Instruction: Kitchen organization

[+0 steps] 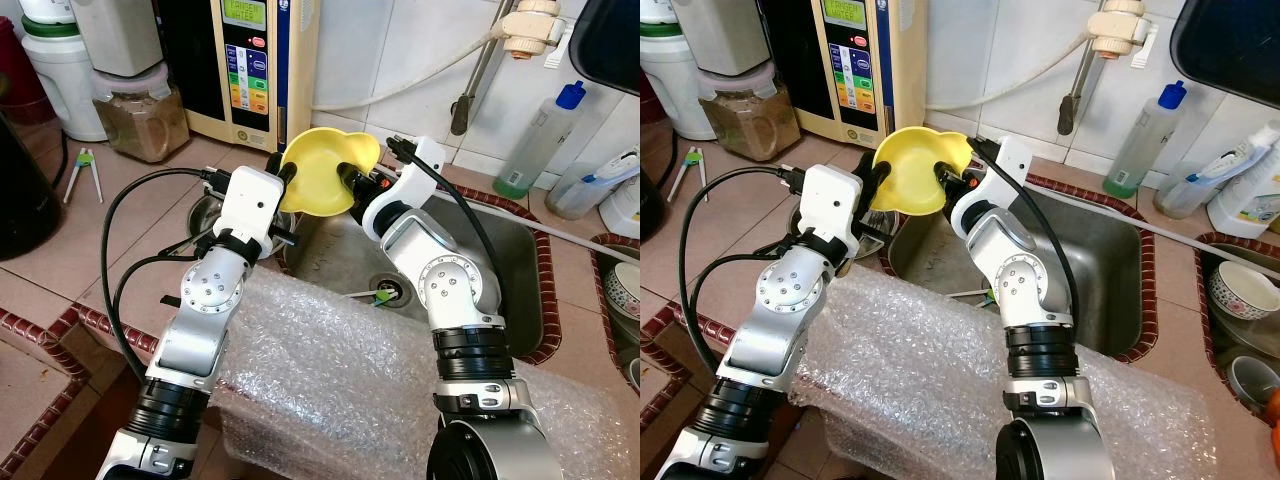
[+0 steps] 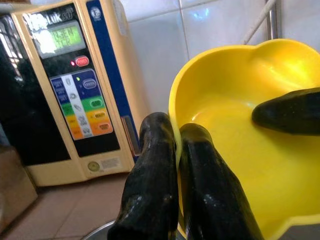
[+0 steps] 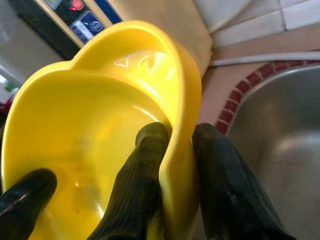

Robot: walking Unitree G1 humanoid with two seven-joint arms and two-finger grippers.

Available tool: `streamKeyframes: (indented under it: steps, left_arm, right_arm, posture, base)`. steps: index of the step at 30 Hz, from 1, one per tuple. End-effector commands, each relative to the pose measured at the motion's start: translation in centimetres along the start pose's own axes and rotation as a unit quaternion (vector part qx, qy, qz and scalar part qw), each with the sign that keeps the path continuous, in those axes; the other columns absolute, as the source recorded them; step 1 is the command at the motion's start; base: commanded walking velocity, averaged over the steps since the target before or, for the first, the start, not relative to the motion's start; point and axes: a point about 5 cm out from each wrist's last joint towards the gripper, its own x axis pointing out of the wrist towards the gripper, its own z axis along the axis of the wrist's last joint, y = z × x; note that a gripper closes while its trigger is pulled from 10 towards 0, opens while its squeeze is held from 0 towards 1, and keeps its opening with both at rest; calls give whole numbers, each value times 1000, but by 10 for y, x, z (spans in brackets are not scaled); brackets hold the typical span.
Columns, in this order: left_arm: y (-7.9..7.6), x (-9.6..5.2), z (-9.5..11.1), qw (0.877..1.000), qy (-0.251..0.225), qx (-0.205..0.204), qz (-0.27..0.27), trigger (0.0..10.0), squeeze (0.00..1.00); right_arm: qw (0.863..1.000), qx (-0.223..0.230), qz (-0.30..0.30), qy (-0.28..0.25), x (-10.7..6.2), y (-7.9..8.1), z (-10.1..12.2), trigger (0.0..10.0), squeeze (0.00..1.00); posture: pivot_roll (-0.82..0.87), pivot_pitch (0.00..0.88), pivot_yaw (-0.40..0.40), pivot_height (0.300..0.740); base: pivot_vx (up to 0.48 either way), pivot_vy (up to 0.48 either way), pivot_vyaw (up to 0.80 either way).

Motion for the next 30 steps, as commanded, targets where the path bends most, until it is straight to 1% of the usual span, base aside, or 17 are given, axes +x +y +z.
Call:
streamKeyframes:
  steps: [1, 3, 4, 5, 7, 9, 10, 11, 13, 16, 20, 22, 24, 25, 26, 27, 30]
  left_arm:
    - [-11, -3, -3, 998, 11, -42, -54, 10000, 1000]
    - [-15, -5, -6, 995, 25, -60, -76, 10000, 1000]
    - [-18, -6, -9, 994, 38, -52, -92, 10000, 1000]
    - [-19, -7, -11, 993, 45, -46, -99, 10000, 1000]
    - [-23, -8, -13, 990, 54, -63, -114, 10000, 1000]
    - [-27, -9, -15, 987, 61, -65, -130, 10000, 1000]
    - [-30, -11, -16, 984, 70, -74, -146, 10000, 1000]
    - [-31, -11, -17, 983, 73, -78, -152, 10000, 1000]
    - [-35, -15, -19, 976, 90, -73, -183, 10000, 1000]
    - [-38, -20, -23, 969, 111, -74, -209, 10000, 1000]
    - [-37, -23, -27, 965, 125, -71, -218, 10000, 1000]
    - [-37, -25, -28, 963, 134, -67, -223, 10000, 1000]
    - [-36, -26, -30, 961, 143, -65, -228, 10000, 1000]
    - [-36, -26, -30, 960, 144, -65, -230, 10000, 1000]
    - [-36, -26, -30, 960, 144, -64, -230, 10000, 1000]
    - [-36, -26, -29, 961, 144, -62, -229, 10000, 1000]
    - [-36, -26, -30, 960, 147, -56, -230, 10000, 1000]
  right_arm:
    - [992, 11, -119, -32, -1, -35, 7, 0, 0]
    - [989, 11, -143, -42, -3, -44, 11, 0, 0]
    - [985, 0, -163, -55, -6, -55, 16, 0, 0]
    - [982, -5, -176, -62, -7, -61, 19, 0, 0]
    - [977, -20, -199, -71, -10, -72, 23, 0, 0]
    - [972, -25, -221, -77, -14, -83, 25, 0, 0]
    - [964, -40, -249, -84, -17, -95, 28, 0, 0]
    - [961, -45, -257, -85, -18, -98, 29, 0, 0]
    - [948, -65, -300, -81, -22, -115, 28, 0, 0]
    - [932, -69, -351, -65, -30, -136, 22, 0, 0]
    - [923, -79, -374, -48, -34, -146, 16, 0, 0]
    - [922, -75, -376, -46, -33, -148, 12, 0, 0]
    - [923, -83, -374, -33, -31, -148, 7, 0, 0]
    - [926, -78, -368, -31, -31, -147, 5, 0, 0]
    - [926, -78, -368, -27, -30, -147, 3, 2824, 216]
    - [926, -78, -368, -25, -30, -146, 2, 10000, 1000]
    - [929, -74, -361, -11, -27, -144, -6, 10000, 1000]
  posture:
    - [152, 75, -70, 740]
    - [153, 75, -70, 740]
    - [153, 75, -69, 740]
    - [153, 75, -68, 740]
    - [152, 75, -67, 740]
    - [152, 75, -67, 740]
    - [153, 75, -66, 740]
    - [154, 75, -66, 740]
    - [157, 73, -66, 740]
    - [161, 70, -64, 740]
    - [164, 66, -62, 740]
    - [165, 63, -60, 740]
    - [165, 62, -58, 740]
    - [166, 62, -58, 740]
    - [166, 62, -58, 740]
    - [165, 64, -57, 740]
    - [166, 67, -57, 740]
  base:
    - [0, 0, 0]
    - [0, 0, 0]
    - [0, 0, 0]
    - [0, 0, 0]
    - [0, 0, 0]
    - [0, 0, 0]
    - [0, 0, 0]
    - [0, 0, 0]
    - [0, 0, 0]
    - [0, 0, 0]
    - [0, 0, 0]
    - [0, 0, 0]
    - [0, 0, 0]
    - [0, 0, 0]
    - [0, 0, 0]
    - [0, 0, 0]
    - [0, 0, 0]
